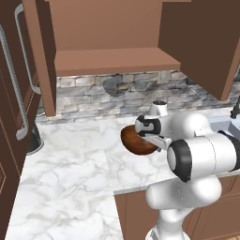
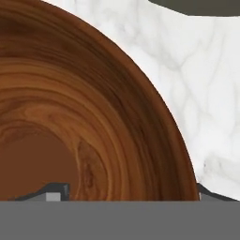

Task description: Open the cabinet. Pick the bowls from the counter and place them in the cabinet. Then close the cabinet.

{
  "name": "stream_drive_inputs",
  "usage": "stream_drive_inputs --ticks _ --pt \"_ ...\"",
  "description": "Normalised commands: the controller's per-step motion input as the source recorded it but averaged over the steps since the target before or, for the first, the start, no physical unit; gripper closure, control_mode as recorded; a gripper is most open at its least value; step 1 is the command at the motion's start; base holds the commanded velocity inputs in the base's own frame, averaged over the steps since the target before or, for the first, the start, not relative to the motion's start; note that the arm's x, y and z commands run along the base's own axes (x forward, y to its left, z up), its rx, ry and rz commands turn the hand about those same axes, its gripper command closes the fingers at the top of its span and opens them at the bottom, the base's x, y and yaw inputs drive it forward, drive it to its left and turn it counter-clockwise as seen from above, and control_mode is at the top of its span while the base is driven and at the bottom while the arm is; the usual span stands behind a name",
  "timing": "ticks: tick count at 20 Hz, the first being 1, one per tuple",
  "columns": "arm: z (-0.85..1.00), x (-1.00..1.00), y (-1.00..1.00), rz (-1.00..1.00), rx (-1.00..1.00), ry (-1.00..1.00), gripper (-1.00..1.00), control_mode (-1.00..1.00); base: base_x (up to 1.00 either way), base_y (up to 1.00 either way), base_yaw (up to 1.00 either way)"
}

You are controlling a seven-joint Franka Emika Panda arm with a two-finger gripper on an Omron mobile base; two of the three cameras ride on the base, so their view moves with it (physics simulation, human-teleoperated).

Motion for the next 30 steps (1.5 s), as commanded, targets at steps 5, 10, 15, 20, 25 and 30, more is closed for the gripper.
stream_drive_inputs --ticks 5,10,15,20,25,30 --pt "-0.05 0.0 0.0 0.0 0.0 0.0 1.0 -1.0 0.0 0.0 0.0" --pt "0.0 0.0 0.03 0.0 0.0 0.0 1.0 -1.0 0.0 0.0 0.0" --pt "0.0 -0.01 0.07 -0.01 0.0 0.0 1.0 -1.0 0.0 0.0 0.0" --pt "0.0 -0.08 0.36 -0.19 -0.02 -0.04 1.0 -1.0 0.0 0.0 0.0" --pt "0.01 -0.02 0.4 -0.3 0.0 -0.12 1.0 -1.0 0.0 0.0 0.0" --pt "0.04 -0.1 0.28 -0.34 0.0 -0.16 1.0 -1.0 0.0 0.0 0.0"
